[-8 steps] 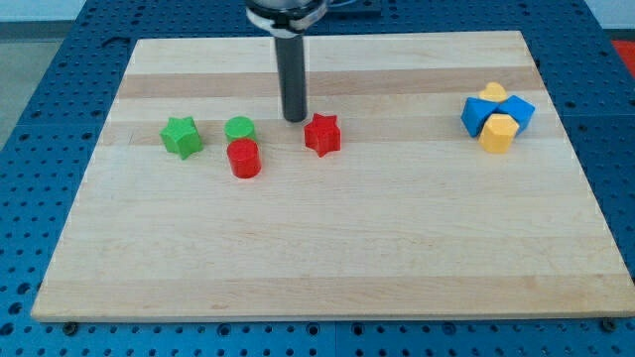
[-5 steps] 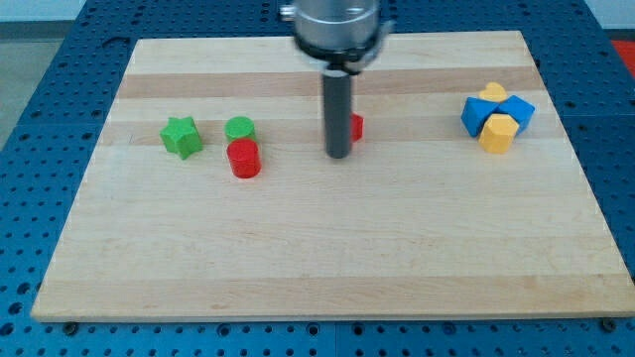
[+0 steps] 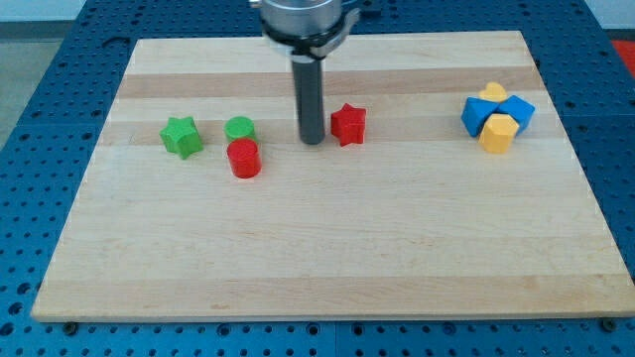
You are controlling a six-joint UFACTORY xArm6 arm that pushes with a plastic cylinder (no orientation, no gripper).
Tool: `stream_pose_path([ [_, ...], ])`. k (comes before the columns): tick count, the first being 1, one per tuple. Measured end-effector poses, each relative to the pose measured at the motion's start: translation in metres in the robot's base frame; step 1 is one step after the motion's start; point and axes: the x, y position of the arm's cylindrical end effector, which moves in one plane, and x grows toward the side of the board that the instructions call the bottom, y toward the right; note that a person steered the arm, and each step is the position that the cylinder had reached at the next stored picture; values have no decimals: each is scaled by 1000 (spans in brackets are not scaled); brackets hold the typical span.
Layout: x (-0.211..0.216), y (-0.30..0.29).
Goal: Move the red star into the group of blocks
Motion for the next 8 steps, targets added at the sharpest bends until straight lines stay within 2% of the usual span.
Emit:
stream_pose_path([
  [1, -8, 68],
  [2, -13, 103],
  [4, -17, 74],
  [6, -41, 113],
  [8, -41, 157],
])
